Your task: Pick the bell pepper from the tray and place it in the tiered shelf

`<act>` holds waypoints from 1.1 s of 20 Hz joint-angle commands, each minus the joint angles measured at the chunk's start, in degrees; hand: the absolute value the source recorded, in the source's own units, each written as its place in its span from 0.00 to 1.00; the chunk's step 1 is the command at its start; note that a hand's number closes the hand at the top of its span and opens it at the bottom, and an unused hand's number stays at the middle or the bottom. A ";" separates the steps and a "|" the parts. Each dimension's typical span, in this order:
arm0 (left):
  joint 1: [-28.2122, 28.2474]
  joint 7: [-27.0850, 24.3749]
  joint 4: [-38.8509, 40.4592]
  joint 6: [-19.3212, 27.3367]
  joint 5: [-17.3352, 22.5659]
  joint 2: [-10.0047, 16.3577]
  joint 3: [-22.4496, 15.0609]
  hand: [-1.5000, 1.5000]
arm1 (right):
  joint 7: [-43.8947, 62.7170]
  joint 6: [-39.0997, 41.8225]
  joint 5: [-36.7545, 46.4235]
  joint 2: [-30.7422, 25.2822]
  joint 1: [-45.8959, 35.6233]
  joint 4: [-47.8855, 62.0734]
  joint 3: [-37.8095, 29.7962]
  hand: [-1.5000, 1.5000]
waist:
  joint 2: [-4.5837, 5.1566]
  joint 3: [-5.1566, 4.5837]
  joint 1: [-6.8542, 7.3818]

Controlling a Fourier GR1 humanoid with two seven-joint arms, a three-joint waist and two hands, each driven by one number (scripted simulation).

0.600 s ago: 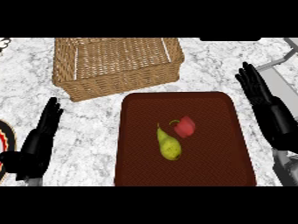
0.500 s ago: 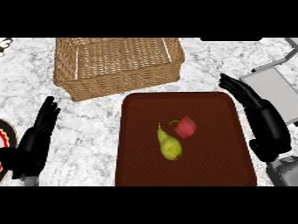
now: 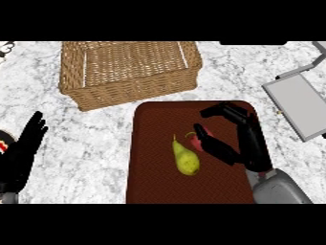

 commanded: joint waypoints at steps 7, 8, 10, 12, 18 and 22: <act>0.32 0.68 2.52 -5.27 3.07 2.75 4.40 0.50 | 12.05 -17.95 31.74 9.52 10.98 3.99 13.95 0.00 | -0.31 0.13 -0.58; 1.19 1.20 2.04 -4.72 2.66 2.23 3.63 0.50 | 15.57 -17.95 36.14 9.50 10.28 5.37 12.84 0.00 | -0.43 0.07 -0.75; 0.08 0.44 4.63 -4.67 2.84 2.95 5.24 0.50 | 21.74 -15.03 42.74 7.29 12.42 2.76 11.66 0.00 | -0.75 -0.14 -2.43; 0.17 0.75 3.96 -2.33 1.57 0.60 3.71 0.50 | 29.14 -9.37 49.55 9.04 10.13 3.14 9.70 0.00 | -0.73 -0.19 -2.41; 0.65 1.29 3.03 -4.09 2.43 2.92 5.22 0.50 | 42.95 13.91 61.15 5.24 10.70 -1.54 10.87 0.00 | -0.90 -0.23 -1.82; 0.65 0.41 4.20 -4.89 2.22 1.90 4.36 0.50 | 52.40 30.75 67.66 7.62 7.25 -3.74 13.63 0.00 | -0.54 -0.16 -0.90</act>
